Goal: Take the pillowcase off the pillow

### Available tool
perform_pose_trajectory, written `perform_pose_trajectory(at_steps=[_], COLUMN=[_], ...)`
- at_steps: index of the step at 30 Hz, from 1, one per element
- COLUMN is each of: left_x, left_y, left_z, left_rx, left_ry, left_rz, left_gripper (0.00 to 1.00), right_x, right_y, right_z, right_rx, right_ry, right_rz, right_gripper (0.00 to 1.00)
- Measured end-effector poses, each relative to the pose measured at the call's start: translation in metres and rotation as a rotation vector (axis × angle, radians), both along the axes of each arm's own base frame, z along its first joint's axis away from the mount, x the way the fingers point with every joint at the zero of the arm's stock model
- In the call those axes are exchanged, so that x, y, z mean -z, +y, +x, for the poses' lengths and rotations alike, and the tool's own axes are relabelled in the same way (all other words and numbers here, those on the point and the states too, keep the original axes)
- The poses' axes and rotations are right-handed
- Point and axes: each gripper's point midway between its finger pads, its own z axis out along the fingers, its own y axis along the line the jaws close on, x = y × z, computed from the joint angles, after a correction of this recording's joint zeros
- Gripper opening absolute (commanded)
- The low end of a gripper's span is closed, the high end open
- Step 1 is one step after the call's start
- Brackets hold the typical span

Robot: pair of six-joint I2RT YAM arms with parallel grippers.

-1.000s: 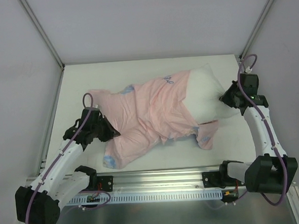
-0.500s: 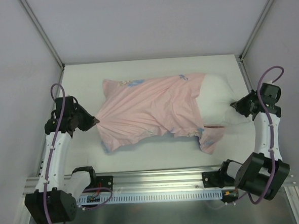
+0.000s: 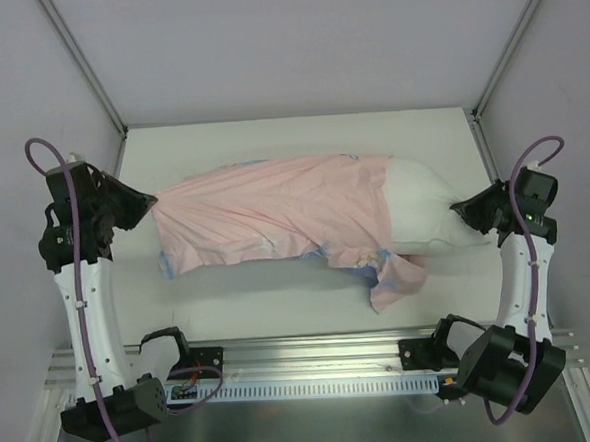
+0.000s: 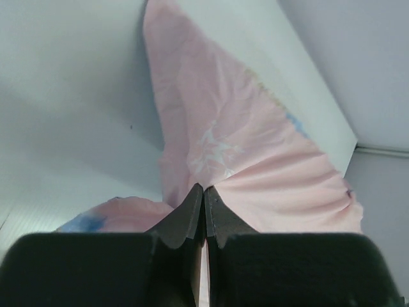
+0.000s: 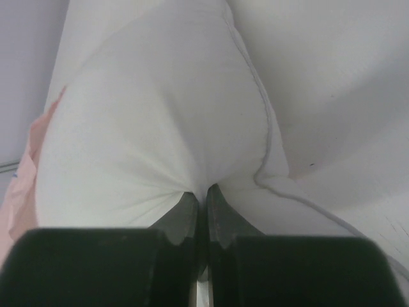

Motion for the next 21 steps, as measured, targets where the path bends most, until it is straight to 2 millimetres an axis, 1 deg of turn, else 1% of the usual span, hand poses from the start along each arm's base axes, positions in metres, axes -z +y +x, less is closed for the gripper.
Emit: perform_pose_trajectory(at_steps=[1,2,3,5,7,9,11,13,15,16,18,21], left_x=[-0.015,-0.025,-0.030,-0.024,-0.004,0.028,0.062,0.085,0.097,0.097,0.092,0.070], left_y=[0.004,0.007,0.010,0.015,0.023,0.033,0.040,0.041,0.038,0.038,0.037,0.037], left_z=[0.001,0.001,0.000,-0.002,-0.005,-0.008,-0.011,-0.012,-0.010,-0.008,-0.003,0.006], left_rx=[-0.012,-0.021,-0.030,-0.049,-0.081,-0.121,-0.150,-0.160,-0.146,-0.138,-0.121,-0.095], left_ry=[-0.033,-0.056,-0.067,-0.044,0.009,0.095,0.191,0.262,0.301,0.298,0.271,0.207], left_rz=[0.009,0.016,0.018,0.011,-0.015,-0.062,-0.150,-0.226,-0.280,-0.293,-0.299,-0.283], left_gripper=[0.00,0.00,0.00,0.00,0.00,0.00,0.00,0.00,0.00,0.00,0.00,0.00], right_x=[-0.006,-0.014,-0.022,-0.036,-0.043,-0.043,-0.039,-0.033,-0.028,-0.027,-0.027,-0.028], right_y=[0.001,0.002,0.002,0.003,0.003,0.003,0.000,-0.001,-0.003,-0.003,-0.004,-0.004], right_z=[-0.001,-0.002,-0.003,-0.005,-0.008,-0.011,-0.013,-0.015,-0.016,-0.016,-0.017,-0.016], right_rx=[-0.002,-0.003,-0.002,0.000,0.002,0.009,0.021,0.032,0.040,0.046,0.058,0.067], right_ry=[-0.012,-0.028,-0.047,-0.084,-0.105,-0.104,-0.094,-0.076,-0.061,-0.059,-0.058,-0.062], right_rz=[-0.001,-0.006,-0.014,-0.032,-0.041,-0.039,-0.029,-0.009,0.003,0.007,0.016,0.027], right_gripper=[0.01,0.01,0.01,0.01,0.01,0.01,0.01,0.01,0.01,0.01,0.01,0.01])
